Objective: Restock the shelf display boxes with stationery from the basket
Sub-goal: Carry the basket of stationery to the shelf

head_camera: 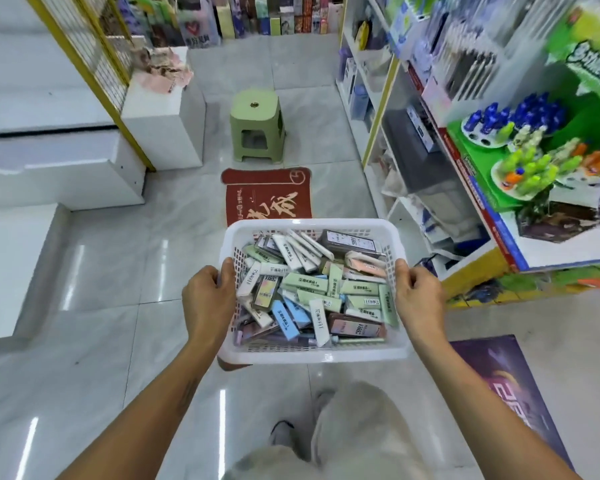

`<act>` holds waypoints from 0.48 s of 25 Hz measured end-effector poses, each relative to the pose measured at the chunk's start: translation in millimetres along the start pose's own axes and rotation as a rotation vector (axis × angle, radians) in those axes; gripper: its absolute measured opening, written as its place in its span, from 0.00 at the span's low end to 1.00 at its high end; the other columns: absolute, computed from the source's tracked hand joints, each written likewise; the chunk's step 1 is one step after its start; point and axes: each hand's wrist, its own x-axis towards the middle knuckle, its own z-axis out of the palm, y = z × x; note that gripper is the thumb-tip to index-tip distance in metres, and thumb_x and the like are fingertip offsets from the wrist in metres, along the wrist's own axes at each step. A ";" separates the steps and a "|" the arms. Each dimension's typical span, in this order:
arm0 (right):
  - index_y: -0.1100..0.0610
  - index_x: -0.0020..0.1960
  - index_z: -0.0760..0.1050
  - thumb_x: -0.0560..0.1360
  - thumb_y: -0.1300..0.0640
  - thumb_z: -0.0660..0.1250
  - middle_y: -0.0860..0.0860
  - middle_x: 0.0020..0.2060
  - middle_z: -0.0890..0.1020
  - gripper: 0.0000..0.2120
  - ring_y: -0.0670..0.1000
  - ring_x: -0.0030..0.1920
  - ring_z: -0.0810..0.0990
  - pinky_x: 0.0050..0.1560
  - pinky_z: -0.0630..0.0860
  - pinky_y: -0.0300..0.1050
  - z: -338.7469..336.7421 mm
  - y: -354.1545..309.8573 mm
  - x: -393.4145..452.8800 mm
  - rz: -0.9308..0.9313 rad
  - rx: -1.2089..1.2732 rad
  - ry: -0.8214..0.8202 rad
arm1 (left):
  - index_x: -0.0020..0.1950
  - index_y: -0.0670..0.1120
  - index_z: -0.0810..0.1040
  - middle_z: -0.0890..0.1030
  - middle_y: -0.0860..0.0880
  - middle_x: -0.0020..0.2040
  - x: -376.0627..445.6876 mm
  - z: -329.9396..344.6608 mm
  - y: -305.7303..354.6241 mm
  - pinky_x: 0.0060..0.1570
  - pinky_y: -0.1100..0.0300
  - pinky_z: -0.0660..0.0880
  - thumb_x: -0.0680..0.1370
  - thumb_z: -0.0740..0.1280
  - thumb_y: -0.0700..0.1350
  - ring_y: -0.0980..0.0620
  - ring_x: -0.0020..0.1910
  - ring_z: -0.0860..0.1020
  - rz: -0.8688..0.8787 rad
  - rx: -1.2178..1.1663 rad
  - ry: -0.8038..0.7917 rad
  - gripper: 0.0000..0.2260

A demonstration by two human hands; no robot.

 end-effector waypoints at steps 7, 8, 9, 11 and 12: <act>0.56 0.33 0.67 0.83 0.46 0.58 0.50 0.28 0.71 0.23 0.47 0.30 0.69 0.29 0.59 0.41 73.8 -97.6 218.2 -0.009 0.032 0.027 | 0.30 0.44 0.61 0.65 0.48 0.25 224.4 90.3 91.4 0.26 0.55 0.59 0.82 0.62 0.53 0.50 0.25 0.62 0.085 0.037 0.007 0.24; 0.56 0.34 0.67 0.83 0.46 0.58 0.51 0.29 0.72 0.23 0.47 0.30 0.69 0.29 0.60 0.41 85.6 -113.1 257.3 0.004 0.056 0.024 | 0.30 0.44 0.61 0.65 0.47 0.25 263.2 107.3 107.9 0.27 0.54 0.59 0.82 0.62 0.53 0.50 0.25 0.62 0.079 0.024 0.000 0.24; 0.57 0.34 0.67 0.83 0.45 0.58 0.51 0.29 0.72 0.23 0.49 0.30 0.69 0.29 0.60 0.41 94.3 -132.0 294.0 0.012 0.068 0.025 | 0.30 0.44 0.61 0.65 0.47 0.24 299.9 121.7 127.4 0.27 0.55 0.59 0.82 0.62 0.53 0.50 0.25 0.63 0.077 0.017 -0.007 0.24; 0.58 0.35 0.68 0.83 0.45 0.58 0.52 0.30 0.73 0.23 0.49 0.31 0.70 0.29 0.60 0.42 106.4 -168.2 357.5 0.017 0.064 0.037 | 0.29 0.44 0.61 0.66 0.49 0.24 364.9 144.0 162.6 0.26 0.55 0.59 0.82 0.62 0.53 0.50 0.25 0.64 0.082 0.022 -0.013 0.24; 0.58 0.35 0.69 0.83 0.46 0.58 0.52 0.30 0.74 0.22 0.49 0.31 0.70 0.30 0.61 0.43 111.8 -185.7 386.6 0.029 0.067 0.039 | 0.29 0.45 0.61 0.66 0.50 0.23 395.2 154.9 179.3 0.25 0.56 0.58 0.82 0.62 0.53 0.51 0.24 0.64 0.086 0.031 -0.014 0.24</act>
